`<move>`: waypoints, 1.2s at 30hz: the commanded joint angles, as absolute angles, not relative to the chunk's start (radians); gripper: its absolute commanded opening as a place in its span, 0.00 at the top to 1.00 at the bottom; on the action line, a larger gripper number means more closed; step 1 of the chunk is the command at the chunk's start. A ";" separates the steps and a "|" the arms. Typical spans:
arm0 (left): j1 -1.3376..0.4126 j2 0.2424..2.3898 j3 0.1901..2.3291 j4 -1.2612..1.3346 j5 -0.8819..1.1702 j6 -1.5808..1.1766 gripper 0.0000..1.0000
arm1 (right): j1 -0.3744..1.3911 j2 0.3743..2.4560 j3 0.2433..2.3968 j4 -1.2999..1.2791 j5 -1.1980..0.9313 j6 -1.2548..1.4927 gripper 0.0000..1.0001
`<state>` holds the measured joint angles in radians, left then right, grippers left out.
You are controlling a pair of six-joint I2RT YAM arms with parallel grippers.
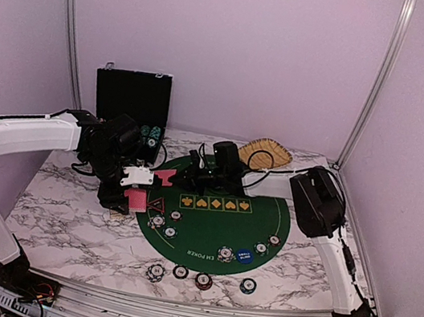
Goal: Distribute texas hold em gaming equipment
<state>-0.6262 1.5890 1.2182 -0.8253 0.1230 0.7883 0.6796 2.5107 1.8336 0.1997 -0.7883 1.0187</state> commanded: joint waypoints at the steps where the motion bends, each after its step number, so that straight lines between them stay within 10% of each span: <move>1: -0.621 1.562 1.225 -0.856 0.146 0.780 0.87 | 0.689 2.562 1.928 0.141 -0.757 0.997 1.00; 13: -0.621 1.571 1.241 -0.857 0.168 0.771 0.88 | 0.691 2.583 1.961 0.006 -0.682 0.912 0.98; 36: -0.621 1.585 1.244 -0.856 0.154 0.767 0.90 | 0.697 2.468 1.945 -0.202 -0.489 0.749 0.35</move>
<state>-0.6262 1.5890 1.2182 -0.8368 0.1482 0.7692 0.7033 2.5267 1.9606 -0.1059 -0.5800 0.7898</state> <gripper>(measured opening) 0.664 0.612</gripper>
